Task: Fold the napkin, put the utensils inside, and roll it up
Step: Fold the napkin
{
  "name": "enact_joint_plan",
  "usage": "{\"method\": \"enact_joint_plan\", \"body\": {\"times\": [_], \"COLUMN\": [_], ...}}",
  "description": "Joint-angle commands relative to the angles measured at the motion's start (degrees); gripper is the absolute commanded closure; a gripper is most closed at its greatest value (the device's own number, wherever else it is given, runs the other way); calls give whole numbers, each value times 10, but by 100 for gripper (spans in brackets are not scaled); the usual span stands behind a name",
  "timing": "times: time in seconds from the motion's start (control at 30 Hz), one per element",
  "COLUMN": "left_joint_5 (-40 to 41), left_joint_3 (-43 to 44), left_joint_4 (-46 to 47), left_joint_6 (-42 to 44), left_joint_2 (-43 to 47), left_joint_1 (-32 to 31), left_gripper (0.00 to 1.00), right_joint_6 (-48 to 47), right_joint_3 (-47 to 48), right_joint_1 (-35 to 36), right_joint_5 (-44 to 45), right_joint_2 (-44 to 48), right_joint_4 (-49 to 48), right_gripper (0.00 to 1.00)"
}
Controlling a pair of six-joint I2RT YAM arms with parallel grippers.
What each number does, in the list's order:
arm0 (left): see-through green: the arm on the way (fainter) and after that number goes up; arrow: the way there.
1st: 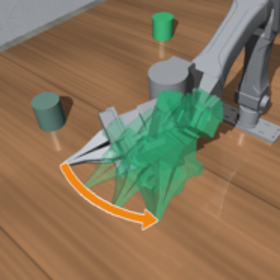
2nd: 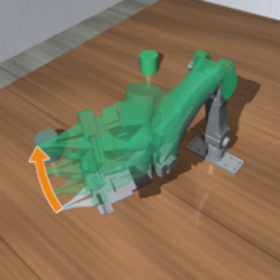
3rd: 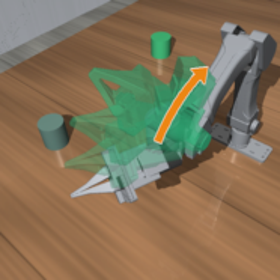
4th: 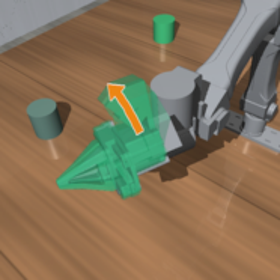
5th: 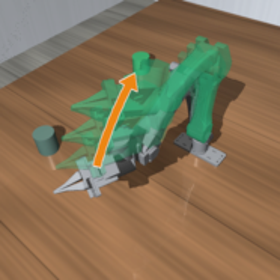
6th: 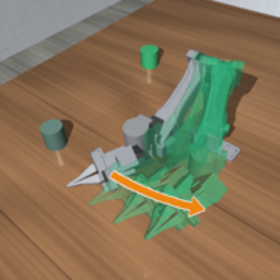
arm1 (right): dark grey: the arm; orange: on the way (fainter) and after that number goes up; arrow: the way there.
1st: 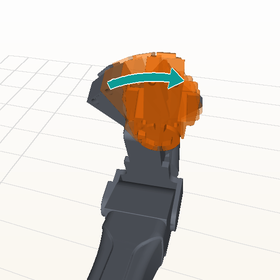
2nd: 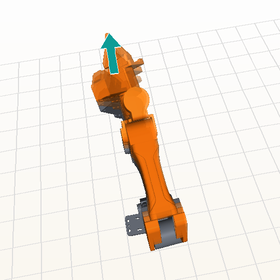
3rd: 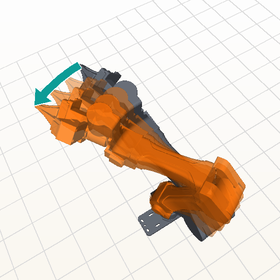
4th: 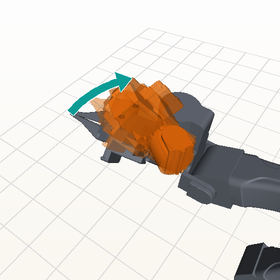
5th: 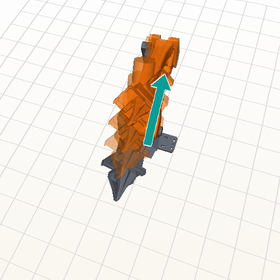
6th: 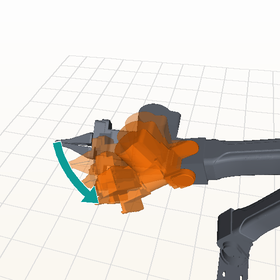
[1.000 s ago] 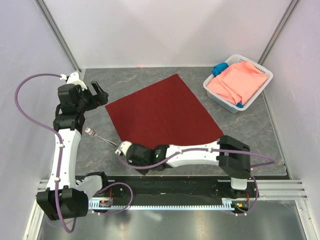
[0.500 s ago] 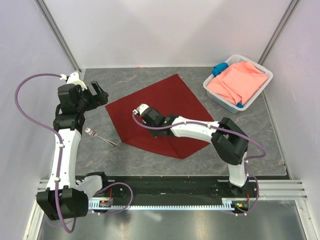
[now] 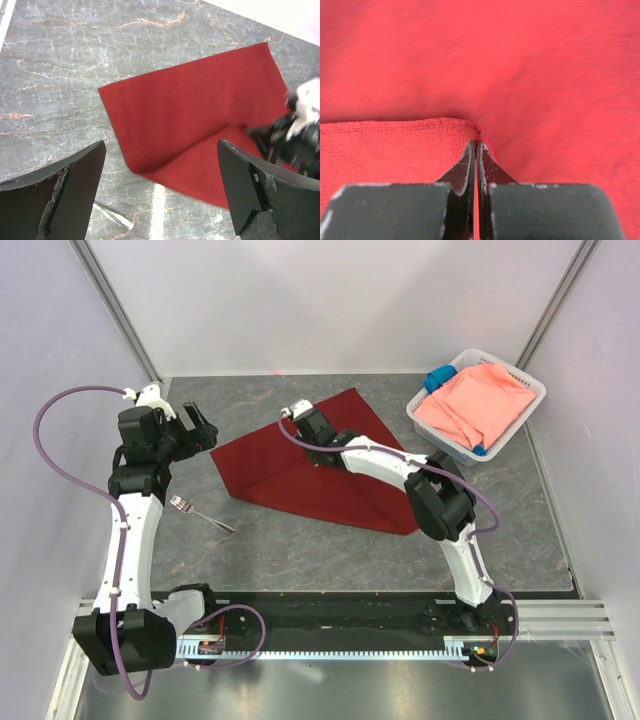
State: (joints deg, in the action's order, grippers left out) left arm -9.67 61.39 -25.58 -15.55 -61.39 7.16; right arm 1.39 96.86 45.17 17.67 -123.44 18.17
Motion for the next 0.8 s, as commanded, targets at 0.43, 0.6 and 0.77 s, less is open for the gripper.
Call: {"method": "enact_joint_plan", "body": {"times": [0.43, 0.6, 0.77], "left_joint_5": [-25, -25, -24], "left_joint_3": [0, 0, 0], "left_joint_4": [22, 21, 22], "left_joint_6": [-8, -8, -6], "left_joint_2": [-20, -23, -25], "left_joint_1": [0, -1, -1], "left_gripper": [1, 1, 1], "right_joint_6": [36, 50, 82], "right_joint_3": [235, 294, 337], "right_joint_1": [-118, -133, -153], "right_joint_5": [25, 14, 3], "right_joint_2": [-152, -190, -220], "right_joint_4": [-17, -18, -23], "right_gripper": [100, 100, 100]}}
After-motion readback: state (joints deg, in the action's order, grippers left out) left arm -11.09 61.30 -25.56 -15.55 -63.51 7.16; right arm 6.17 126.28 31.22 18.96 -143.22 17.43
